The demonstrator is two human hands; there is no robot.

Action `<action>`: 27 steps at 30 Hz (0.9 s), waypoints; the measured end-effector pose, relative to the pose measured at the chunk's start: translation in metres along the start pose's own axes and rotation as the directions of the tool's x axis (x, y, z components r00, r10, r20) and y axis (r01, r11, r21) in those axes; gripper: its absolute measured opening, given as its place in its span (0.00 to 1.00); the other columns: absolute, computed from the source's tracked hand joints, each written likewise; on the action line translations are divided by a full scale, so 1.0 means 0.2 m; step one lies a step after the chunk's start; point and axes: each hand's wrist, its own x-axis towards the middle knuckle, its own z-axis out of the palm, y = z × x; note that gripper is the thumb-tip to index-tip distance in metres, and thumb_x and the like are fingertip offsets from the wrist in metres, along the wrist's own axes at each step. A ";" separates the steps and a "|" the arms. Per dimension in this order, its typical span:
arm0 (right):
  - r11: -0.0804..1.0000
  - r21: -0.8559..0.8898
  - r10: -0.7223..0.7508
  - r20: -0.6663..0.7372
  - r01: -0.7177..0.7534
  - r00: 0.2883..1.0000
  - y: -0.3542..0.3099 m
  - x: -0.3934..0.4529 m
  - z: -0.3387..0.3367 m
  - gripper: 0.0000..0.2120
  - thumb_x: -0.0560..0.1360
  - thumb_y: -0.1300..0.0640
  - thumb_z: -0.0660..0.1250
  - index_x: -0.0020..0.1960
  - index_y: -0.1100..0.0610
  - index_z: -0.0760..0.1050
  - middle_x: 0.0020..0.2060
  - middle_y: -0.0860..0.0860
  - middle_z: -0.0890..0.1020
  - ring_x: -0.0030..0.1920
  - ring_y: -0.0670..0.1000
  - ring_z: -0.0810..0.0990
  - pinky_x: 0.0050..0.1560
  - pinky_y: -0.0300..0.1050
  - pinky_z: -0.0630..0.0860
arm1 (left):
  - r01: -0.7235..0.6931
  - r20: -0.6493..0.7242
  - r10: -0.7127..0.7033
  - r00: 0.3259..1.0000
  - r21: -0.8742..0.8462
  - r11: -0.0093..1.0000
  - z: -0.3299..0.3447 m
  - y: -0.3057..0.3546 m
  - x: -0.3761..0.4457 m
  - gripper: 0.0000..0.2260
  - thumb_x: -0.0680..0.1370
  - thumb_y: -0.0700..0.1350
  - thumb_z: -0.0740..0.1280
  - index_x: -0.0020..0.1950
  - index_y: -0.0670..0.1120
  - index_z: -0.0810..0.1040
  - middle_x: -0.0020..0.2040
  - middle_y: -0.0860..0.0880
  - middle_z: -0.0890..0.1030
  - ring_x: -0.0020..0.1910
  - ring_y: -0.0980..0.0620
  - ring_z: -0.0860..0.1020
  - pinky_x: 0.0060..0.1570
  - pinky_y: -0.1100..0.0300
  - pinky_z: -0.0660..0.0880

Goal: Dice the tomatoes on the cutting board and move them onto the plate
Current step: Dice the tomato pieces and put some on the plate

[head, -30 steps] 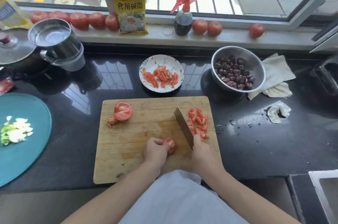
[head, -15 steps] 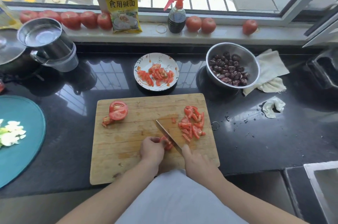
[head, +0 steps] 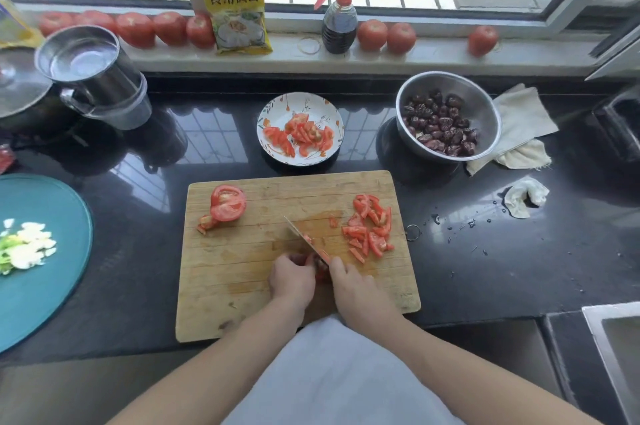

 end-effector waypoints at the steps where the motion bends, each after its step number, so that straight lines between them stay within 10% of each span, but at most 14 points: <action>1: 1.000 -0.017 0.011 0.002 -0.011 1.000 0.03 -0.03 0.01 0.12 0.77 0.64 0.54 0.59 0.54 0.59 0.51 0.54 0.75 0.50 0.64 0.80 0.38 0.53 0.67 | -0.009 -0.003 0.009 1.000 0.002 1.000 0.00 -0.01 0.01 0.07 0.77 0.51 0.75 0.47 0.48 0.83 0.45 0.50 0.86 0.48 0.46 0.83 0.55 0.50 0.81; 12: 0.983 0.182 0.038 -0.061 -0.026 0.997 0.02 0.00 -0.02 0.23 0.70 0.70 0.64 0.52 0.51 0.56 0.48 0.53 0.75 0.49 0.63 0.77 0.42 0.56 0.74 | -0.033 -0.002 0.033 0.999 -0.017 0.999 0.01 -0.02 -0.01 0.08 0.79 0.51 0.73 0.50 0.47 0.82 0.46 0.50 0.86 0.47 0.50 0.82 0.44 0.57 0.73; 16: 0.966 0.217 0.164 -0.094 -0.141 0.982 0.14 -0.02 0.00 0.16 0.74 0.69 0.51 0.49 0.49 0.53 0.44 0.53 0.74 0.46 0.63 0.75 0.42 0.55 0.71 | -0.061 -0.008 0.061 0.998 -0.023 0.998 0.02 -0.03 -0.02 0.07 0.80 0.49 0.73 0.48 0.46 0.81 0.41 0.54 0.83 0.39 0.60 0.76 0.33 0.63 0.67; 27: 0.986 0.161 0.051 -0.053 -0.042 0.997 0.15 -0.18 -0.05 0.14 0.75 0.68 0.50 0.48 0.49 0.54 0.34 0.47 0.67 0.39 0.61 0.72 0.38 0.53 0.67 | -0.043 0.073 0.053 0.996 -0.141 0.989 0.01 -0.06 -0.01 0.10 0.75 0.48 0.80 0.47 0.51 0.78 0.46 0.50 0.85 0.49 0.49 0.85 0.57 0.46 0.82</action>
